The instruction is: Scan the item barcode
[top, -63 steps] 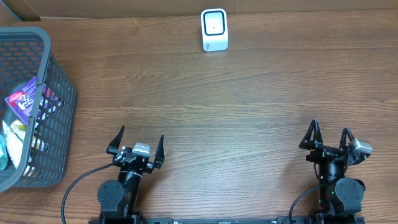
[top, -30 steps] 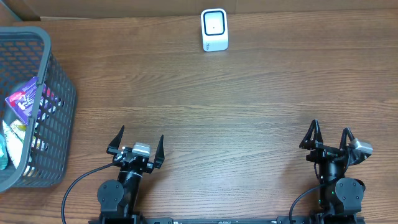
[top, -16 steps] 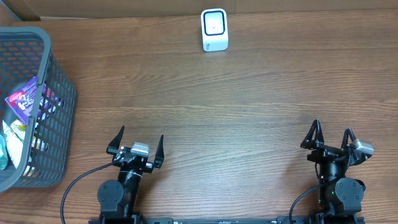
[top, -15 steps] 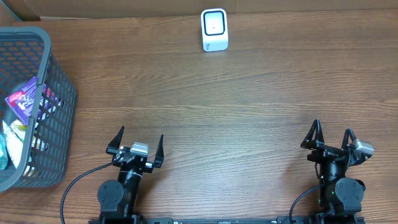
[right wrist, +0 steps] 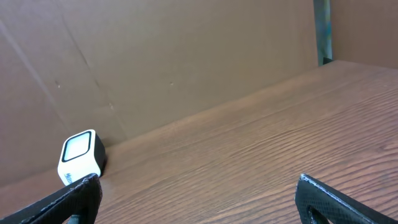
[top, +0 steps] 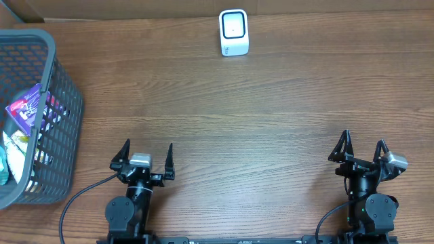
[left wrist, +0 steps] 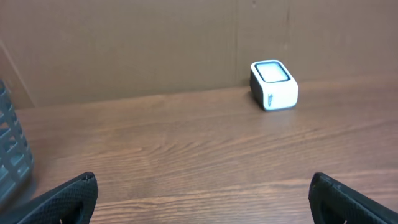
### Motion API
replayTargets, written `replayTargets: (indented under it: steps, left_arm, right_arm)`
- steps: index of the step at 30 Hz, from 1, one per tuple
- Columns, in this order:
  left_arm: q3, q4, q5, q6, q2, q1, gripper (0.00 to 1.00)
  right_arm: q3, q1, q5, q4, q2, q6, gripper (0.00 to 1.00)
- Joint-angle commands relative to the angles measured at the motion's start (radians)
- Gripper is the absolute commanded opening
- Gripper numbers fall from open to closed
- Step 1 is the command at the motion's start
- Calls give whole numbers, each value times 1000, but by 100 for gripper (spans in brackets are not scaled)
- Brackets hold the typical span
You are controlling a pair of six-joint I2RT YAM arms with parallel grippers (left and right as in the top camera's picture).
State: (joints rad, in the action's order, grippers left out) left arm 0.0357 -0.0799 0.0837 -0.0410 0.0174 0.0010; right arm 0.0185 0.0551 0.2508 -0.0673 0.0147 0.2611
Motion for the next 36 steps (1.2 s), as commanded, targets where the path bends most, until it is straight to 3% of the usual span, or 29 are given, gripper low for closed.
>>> replayTargets:
  steps: [1, 8, 14, 19, 22, 26, 31, 36]
  left_arm:
    - [87, -10, -17, 75, 19, 5, 100]
    - [349, -132, -10, 75, 228, 5, 100]
    - [739, -357, -3, 63, 551, 6, 100]
    - [1168, -729, 103, -10, 882, 5, 100]
    - [1453, -998, 129, -10, 1085, 5, 100]
    - [1731, -1248, 147, -3, 1273, 5, 99]
    - [1835, -1341, 266, 108, 1379, 5, 100]
    - [1834, -1331, 300, 116, 1422, 5, 100]
  right_arm:
    - [-10, 8, 10, 8, -12, -8, 100]
    - [-10, 8, 10, 9, -12, -8, 100]
    - [-10, 8, 10, 9, -12, -8, 100]
    - [-10, 8, 10, 9, -12, -8, 100]
    - [-10, 8, 10, 9, -12, -8, 100]
    - [-10, 8, 10, 10, -12, -8, 100]
    - [-10, 8, 10, 10, -12, -8, 100]
    - [-10, 8, 10, 10, -12, -8, 100]
